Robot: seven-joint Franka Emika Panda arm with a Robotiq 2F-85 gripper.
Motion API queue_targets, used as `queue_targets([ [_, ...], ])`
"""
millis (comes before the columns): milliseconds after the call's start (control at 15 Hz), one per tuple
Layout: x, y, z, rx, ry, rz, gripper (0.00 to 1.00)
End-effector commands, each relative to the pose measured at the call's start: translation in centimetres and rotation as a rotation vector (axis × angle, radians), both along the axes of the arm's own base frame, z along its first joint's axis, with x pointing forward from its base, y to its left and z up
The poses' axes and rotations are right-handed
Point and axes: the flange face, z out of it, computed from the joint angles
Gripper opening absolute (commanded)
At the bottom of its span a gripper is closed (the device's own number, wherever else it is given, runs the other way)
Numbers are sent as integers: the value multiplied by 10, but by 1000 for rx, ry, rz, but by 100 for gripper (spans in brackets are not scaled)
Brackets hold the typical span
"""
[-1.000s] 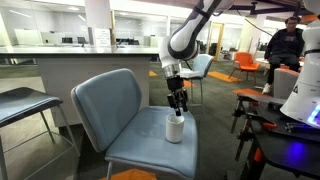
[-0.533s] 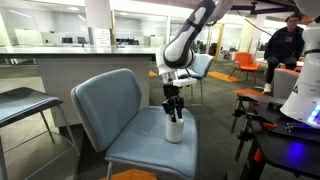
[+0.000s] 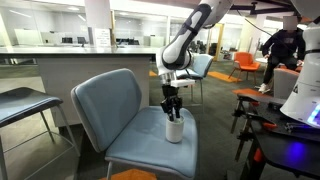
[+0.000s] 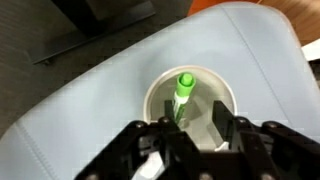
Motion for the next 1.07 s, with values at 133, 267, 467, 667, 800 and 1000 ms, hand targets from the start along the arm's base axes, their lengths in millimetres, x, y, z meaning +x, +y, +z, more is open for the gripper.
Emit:
queue_targets([
  [133, -3, 6, -14, 22, 8, -29, 44],
  [267, -6, 9, -20, 27, 12, -27, 45],
  [467, -7, 12, -27, 28, 12, -24, 43],
  [667, -7, 11, -29, 25, 7, -22, 18],
  [800, -8, 11, -26, 18, -2, -18, 8],
  [1000, -9, 11, -20, 14, -1, -26, 5],
])
